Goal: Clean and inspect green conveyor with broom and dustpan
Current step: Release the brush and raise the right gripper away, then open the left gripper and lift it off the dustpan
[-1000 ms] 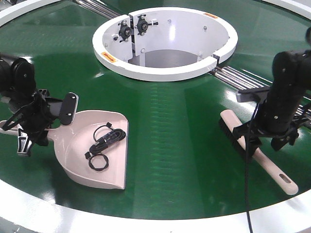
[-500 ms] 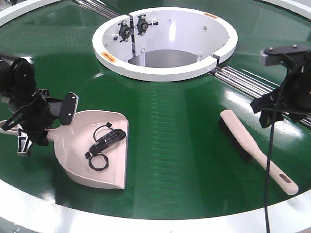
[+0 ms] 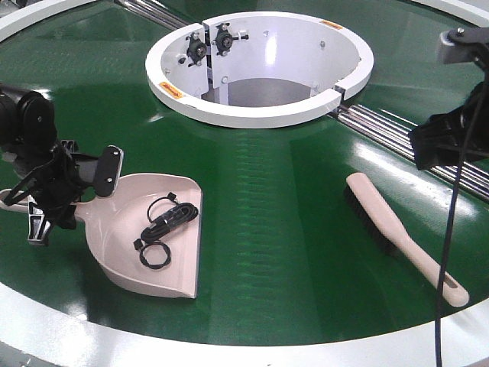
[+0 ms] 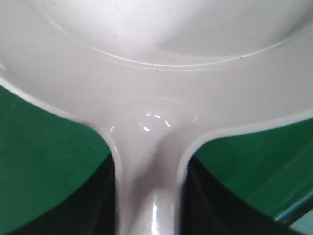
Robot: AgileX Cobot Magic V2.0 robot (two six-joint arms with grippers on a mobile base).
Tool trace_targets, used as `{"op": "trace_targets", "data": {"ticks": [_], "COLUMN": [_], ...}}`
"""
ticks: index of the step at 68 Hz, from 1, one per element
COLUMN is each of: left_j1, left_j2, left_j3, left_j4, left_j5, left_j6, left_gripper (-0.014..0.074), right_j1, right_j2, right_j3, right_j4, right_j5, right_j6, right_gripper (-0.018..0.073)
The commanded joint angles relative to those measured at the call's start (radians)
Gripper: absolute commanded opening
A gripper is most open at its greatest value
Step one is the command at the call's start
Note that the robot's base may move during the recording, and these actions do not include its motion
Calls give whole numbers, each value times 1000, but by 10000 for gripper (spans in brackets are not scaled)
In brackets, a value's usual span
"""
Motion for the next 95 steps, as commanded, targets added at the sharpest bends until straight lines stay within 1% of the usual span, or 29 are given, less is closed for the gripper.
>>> {"op": "trace_targets", "data": {"ticks": [1, 11, 16, 20, 30, 39, 55, 60, 65, 73, 80, 86, 92, 95], "left_j1": [-7, -7, -7, -7, -7, -7, -7, -7, -7, -7, -7, -7, -7, -7], "left_j2": [-46, -46, -46, -46, -46, -46, -48, -58, -81, -151, -236, -330, -435, -481], "left_j3": [-27, -27, -26, -26, -26, -26, -26, -26, -26, -26, -26, -26, -26, -26], "left_j4": [-15, -23, -67, -87, -102, -103, -106, -122, -135, -182, -256, -350, -444, -487], "left_j5": [-32, -31, -22, -23, -28, -8, 34, 64, 80, 92, 116, 150, 139, 122], "left_j6": [-13, -13, -14, -14, -13, -13, -15, -15, -15, -15, -25, -110, -202, -231], "left_gripper": [76, 76, 76, 78, 122, 229, 486, 540, 568, 569, 569, 566, 553, 542], "right_j1": [-6, -6, -6, -6, -6, -6, -6, -6, -6, -6, -6, -6, -6, -6], "right_j2": [-60, -109, -135, -156, -195, -214, -219, -219, -222, -243, -276, -317, -363, -388], "right_j3": [-23, -23, -23, -23, -23, -23, -23, -23, -23, -23, -23, -23, -23, -21], "right_j4": [53, 110, 112, 111, 104, 104, 104, 104, 104, 105, 105, 105, 106, 107], "right_j5": [-53, -66, -66, -64, -59, -49, -30, -30, -32, -43, -65, -74, -86, -93], "right_j6": [-47, -90, -94, -94, -94, -94, -94, -94, -94, -94, -94, -94, -98, -98], "right_gripper": [453, 453, 453, 453, 453, 453, 453, 453, 453, 453, 453, 453, 453, 453]}}
